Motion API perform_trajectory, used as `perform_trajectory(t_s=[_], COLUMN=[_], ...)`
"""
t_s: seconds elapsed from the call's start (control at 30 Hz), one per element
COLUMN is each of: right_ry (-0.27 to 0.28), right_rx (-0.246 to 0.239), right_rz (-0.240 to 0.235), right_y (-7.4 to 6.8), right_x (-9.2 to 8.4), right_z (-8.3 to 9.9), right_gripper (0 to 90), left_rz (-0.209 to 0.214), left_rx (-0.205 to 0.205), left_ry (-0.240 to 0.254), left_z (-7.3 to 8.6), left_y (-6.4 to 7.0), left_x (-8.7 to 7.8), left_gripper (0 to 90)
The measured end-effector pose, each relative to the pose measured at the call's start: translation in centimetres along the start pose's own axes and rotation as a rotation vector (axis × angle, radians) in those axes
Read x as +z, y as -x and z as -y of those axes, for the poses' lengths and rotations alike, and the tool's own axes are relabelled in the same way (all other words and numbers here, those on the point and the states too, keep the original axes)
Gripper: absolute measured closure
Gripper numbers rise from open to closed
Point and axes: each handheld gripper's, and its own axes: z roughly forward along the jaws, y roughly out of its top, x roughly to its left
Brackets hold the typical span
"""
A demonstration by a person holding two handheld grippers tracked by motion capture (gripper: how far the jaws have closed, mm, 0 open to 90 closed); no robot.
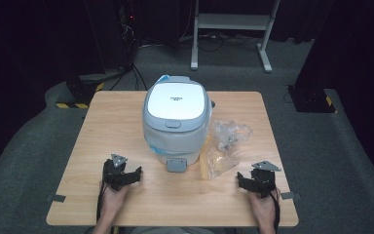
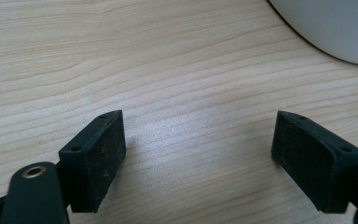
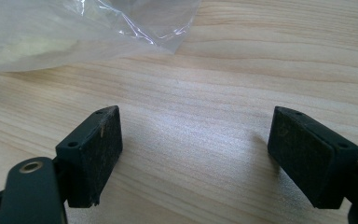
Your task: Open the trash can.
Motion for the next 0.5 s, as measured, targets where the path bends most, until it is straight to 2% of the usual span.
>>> perform_trajectory(t_s=[0.23,0.5], right_ry=[0.0,0.0], right_rx=[0.001,0.001], right_rz=[0.0,0.003], right_y=[-0.01,-0.03], right_x=[0.0,0.0], right_z=[0.0,-0.01], right_gripper=[17.6,17.7], left_rz=[-0.003,-0.013], left_rx=[-0.001,-0.019], left_ry=[-0.001,-0.009], left_z=[-0.05,-0.19], left_y=[0.09,0.45], left_x=[0.06,0.15], left_gripper=[15.7,14.3])
